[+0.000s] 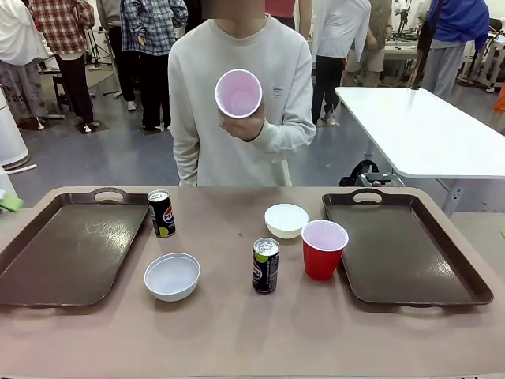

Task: Prepare tableware on both trays.
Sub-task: Pick up a Picnic Bowl from the table and place it on a Handle tray.

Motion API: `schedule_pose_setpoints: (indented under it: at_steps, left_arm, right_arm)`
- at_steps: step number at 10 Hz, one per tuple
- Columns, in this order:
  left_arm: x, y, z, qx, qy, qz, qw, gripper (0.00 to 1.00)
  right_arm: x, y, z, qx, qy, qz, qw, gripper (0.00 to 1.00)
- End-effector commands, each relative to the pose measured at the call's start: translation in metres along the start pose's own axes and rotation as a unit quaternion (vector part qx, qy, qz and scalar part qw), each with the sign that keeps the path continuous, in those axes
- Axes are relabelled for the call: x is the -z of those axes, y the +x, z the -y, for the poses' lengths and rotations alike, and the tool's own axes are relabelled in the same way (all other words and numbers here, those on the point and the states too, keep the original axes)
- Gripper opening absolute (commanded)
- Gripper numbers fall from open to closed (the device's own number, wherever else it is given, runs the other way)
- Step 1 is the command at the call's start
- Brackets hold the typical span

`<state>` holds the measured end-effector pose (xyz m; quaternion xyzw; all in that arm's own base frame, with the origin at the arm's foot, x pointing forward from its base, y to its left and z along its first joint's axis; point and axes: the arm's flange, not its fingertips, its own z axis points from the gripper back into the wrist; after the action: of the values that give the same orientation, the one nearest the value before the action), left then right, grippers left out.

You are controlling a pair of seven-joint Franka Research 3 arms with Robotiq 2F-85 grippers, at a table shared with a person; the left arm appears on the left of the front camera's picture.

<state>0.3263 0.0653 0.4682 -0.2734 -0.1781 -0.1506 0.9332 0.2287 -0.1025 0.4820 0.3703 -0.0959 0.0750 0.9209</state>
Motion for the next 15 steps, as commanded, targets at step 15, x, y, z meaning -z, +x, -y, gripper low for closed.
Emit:
schedule_pose_setpoints:
  at_steps: [15]
  left_arm:
    - [0.223,0.025,0.149,0.036,0.229,-0.138,0.963,1.0]
  right_arm:
    - [-0.001,-0.001,0.002,0.001,0.003,0.001,1.0,1.0]
